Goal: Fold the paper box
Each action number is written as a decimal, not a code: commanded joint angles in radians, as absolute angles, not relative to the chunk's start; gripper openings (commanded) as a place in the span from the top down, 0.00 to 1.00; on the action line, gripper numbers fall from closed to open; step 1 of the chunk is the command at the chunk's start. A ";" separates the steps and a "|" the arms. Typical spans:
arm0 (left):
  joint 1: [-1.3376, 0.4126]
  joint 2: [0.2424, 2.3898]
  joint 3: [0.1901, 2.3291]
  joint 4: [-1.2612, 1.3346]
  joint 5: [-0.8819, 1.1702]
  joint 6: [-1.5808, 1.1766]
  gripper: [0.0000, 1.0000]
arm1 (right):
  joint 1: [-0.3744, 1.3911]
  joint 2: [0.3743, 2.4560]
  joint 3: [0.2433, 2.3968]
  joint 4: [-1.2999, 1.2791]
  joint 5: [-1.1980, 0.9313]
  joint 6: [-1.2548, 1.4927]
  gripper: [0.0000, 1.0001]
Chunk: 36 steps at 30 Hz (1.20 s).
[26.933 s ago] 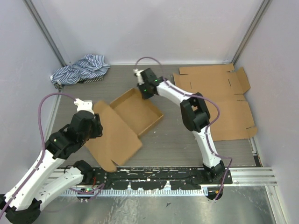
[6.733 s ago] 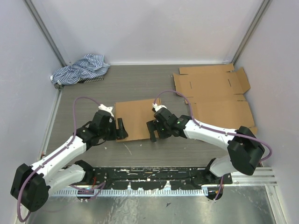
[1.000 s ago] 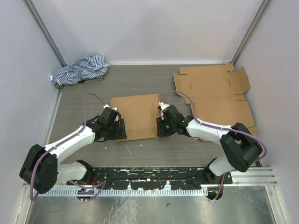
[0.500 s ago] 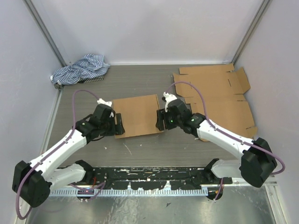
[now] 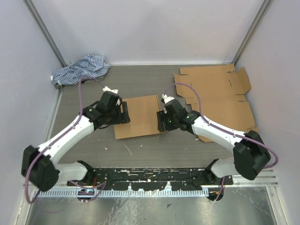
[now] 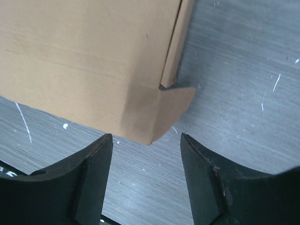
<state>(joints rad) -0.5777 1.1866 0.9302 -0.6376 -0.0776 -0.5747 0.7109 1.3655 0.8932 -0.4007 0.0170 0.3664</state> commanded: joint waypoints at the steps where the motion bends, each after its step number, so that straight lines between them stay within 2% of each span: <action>1: -0.580 1.354 1.048 -0.546 -0.051 -0.553 0.23 | 0.709 1.301 0.844 -0.372 -0.006 0.380 0.35; 9: -0.580 1.686 1.295 -0.567 0.007 -0.529 0.25 | 0.709 1.346 0.822 -0.322 -0.050 0.363 0.37; 25: -0.580 1.795 1.351 -0.576 -0.016 -0.487 0.26 | 0.709 1.457 0.823 -0.237 -0.063 0.360 0.41; 36: -0.580 1.820 1.373 -0.586 -0.004 -0.482 0.26 | 0.710 1.408 0.823 -0.177 -0.164 0.348 0.45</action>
<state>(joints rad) -0.5777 1.7905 1.3415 -0.5671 -0.0139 -0.4957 0.7101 1.4532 0.8078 -0.2615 -0.1165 0.3649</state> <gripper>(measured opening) 0.743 0.559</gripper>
